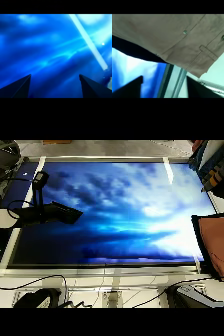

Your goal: Fold the clothes and pants, and hang the long-sleeved shirts on hangers.

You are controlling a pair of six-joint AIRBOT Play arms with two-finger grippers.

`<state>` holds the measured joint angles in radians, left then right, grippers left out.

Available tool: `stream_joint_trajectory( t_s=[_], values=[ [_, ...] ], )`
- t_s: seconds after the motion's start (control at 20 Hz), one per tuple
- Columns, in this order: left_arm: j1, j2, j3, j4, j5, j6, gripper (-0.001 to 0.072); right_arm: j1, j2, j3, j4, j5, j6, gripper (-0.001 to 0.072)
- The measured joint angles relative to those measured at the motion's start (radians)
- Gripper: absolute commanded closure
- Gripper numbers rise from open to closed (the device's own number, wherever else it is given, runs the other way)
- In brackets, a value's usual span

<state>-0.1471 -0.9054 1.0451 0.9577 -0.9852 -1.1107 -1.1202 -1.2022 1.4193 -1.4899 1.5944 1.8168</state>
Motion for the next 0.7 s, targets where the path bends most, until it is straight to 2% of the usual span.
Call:
stream_joint_trajectory(
  t_s=[0.05,0.2,0.35,0.5,0.7],
  values=[
    [0.0,0.0,0.0,0.0,0.0,0.0,0.0056,0.0,0.0,-0.002,0.003,-0.01,0.0,0.0699],
    [0.0,0.0,0.0,0.0,0.0,0.0,0.0056,0.026,-0.001,-0.003,0.053,-0.03,-0.018,0.0699],
    [0.0,0.0,0.0,0.0,0.0,0.0,0.0056,0.166,0.0,-0.003,0.111,-0.047,-0.058,0.07],
    [0.0,0.0,0.0,0.0,0.0,0.0,0.0056,0.435,0.006,-0.003,0.135,-0.076,-0.143,0.0699],
    [0.0,0.0,0.0,0.0,0.0,0.0,0.0056,0.882,0.018,-0.003,0.151,-0.138,-0.33,0.0699]
  ],
)
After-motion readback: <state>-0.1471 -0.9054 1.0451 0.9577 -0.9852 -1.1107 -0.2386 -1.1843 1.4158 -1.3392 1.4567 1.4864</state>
